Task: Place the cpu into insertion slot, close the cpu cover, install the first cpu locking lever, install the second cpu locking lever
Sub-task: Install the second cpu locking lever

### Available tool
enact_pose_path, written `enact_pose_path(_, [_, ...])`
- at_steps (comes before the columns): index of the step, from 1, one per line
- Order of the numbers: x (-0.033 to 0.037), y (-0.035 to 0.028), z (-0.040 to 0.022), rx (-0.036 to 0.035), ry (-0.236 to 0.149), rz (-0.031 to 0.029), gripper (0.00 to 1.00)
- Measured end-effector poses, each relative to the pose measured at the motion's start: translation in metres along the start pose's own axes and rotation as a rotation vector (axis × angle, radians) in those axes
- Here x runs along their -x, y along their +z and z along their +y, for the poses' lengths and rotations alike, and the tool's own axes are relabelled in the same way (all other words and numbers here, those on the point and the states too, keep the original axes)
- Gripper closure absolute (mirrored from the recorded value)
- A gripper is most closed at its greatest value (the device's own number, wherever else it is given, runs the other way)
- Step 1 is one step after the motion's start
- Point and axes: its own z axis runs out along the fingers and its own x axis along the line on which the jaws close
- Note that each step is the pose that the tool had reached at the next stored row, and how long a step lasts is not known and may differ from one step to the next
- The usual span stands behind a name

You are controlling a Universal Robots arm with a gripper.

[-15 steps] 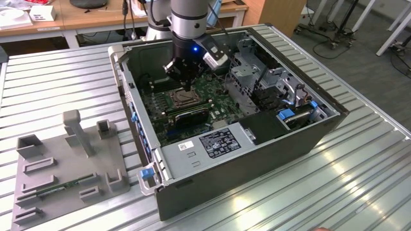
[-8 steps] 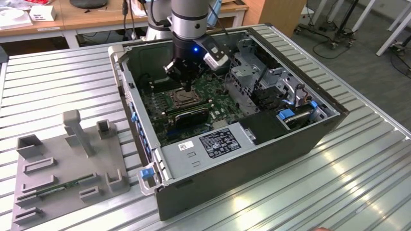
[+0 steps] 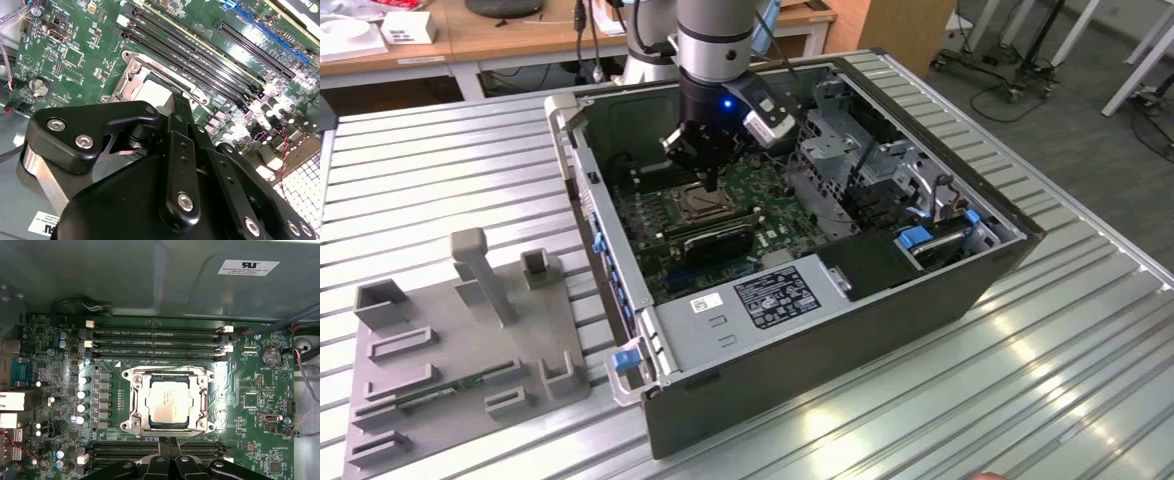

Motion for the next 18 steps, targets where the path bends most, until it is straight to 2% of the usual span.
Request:
enact_pose_path(2, [0.0000,-0.0001,-0.0035,0.0001,0.000,-0.0001,0.89])
enact_pose_path(18, [-0.0016,-0.0001,-0.0058,0.0002,0.000,-0.0001,0.89])
